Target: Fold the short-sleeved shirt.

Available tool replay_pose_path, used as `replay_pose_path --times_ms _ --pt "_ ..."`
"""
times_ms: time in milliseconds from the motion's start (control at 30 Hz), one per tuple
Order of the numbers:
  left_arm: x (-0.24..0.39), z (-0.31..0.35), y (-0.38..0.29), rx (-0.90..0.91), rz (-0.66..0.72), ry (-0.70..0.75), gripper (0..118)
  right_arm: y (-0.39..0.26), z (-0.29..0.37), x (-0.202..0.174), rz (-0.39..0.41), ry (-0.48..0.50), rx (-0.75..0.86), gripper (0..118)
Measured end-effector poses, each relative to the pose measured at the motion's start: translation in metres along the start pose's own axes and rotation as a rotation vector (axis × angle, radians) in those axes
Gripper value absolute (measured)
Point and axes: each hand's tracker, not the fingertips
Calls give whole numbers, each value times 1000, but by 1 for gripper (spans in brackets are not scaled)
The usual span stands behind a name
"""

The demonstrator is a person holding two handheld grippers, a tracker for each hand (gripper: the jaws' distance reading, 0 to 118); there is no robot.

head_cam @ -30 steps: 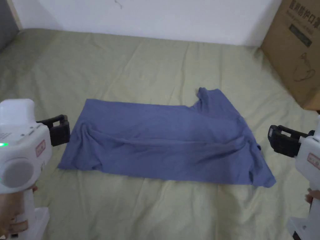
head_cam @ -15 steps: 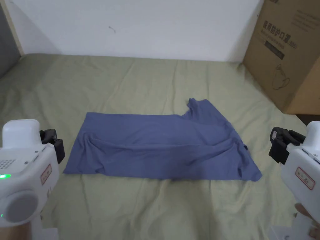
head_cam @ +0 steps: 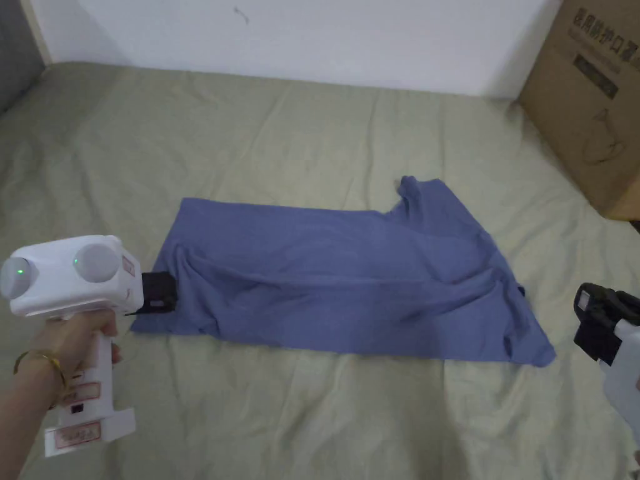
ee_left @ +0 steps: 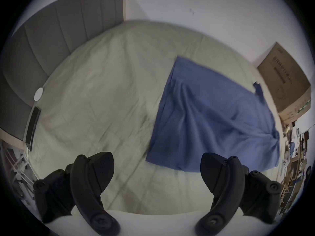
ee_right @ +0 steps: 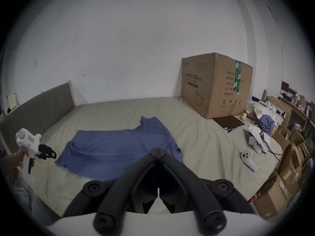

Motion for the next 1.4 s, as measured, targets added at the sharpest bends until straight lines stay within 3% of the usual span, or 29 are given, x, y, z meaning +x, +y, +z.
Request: replay_pose_path --times_ms 100,167,233,300,367,467,500,600,633,667,700,733,867,933,1000,1033,1067,1100,1167,1200,1300,1400 --pt "11 -27 -3 -44 -63 74 93 -7 -15 1 17 -20 -53 0" --pt "16 -39 -5 -29 -74 63 65 -11 -28 2 23 -33 -94 0" --pt "18 -43 -9 -26 -84 46 52 -13 -38 3 22 -41 -115 0" --pt "21 -35 -13 17 -199 36 5 -14 -50 5 4 -41 -140 0" --pt "18 -26 -15 50 -236 -2 4 -11 -66 8 -17 -25 -179 0" --pt "13 -10 -14 67 -148 -46 4 -4 -98 18 -1 -38 -257 2" --pt "8 -2 -11 110 -105 -69 4 -1 -110 23 -7 -43 -292 16" --pt "1 23 -11 166 1 -147 4 5 -148 41 -49 -31 -444 37" --pt "-3 29 -10 180 18 -164 4 3 -161 46 -69 -19 -483 60" --pt "-3 34 -11 189 32 -176 4 1 -174 50 -80 -22 -544 94" --pt "-4 37 -12 190 35 -179 4 -3 -187 53 -87 -31 -590 111" --pt "-4 40 -13 188 34 -176 4 -8 -196 56 -90 -44 -608 118" --pt "-3 38 -15 171 24 -168 4 -34 -228 61 -98 -102 -724 115" --pt "-4 34 -16 154 26 -158 4 -49 -240 63 -97 -125 -772 104" --pt "-6 30 -16 140 38 -153 4 -60 -240 63 -106 -113 -794 50" --pt "-8 28 -16 130 49 -149 4 -64 -238 65 -163 -41 -807 29" --pt "-9 27 -16 120 57 -148 4 -62 -233 65 -211 -26 -797 17" --pt "-10 27 -15 114 60 -145 4 -55 -227 63 -174 -57 -768 9" --pt "-14 31 -13 110 74 -147 4 -41 -220 71 -158 29 -773 9" --pt "-16 37 -12 115 83 -148 4 -31 -210 74 -164 24 -752 9" --pt "-22 65 -14 169 117 -178 4 -1 -169 83 -239 116 -654 9" --pt "-37 94 -25 215 92 -171 4 13 -122 85 -212 146 -611 9"
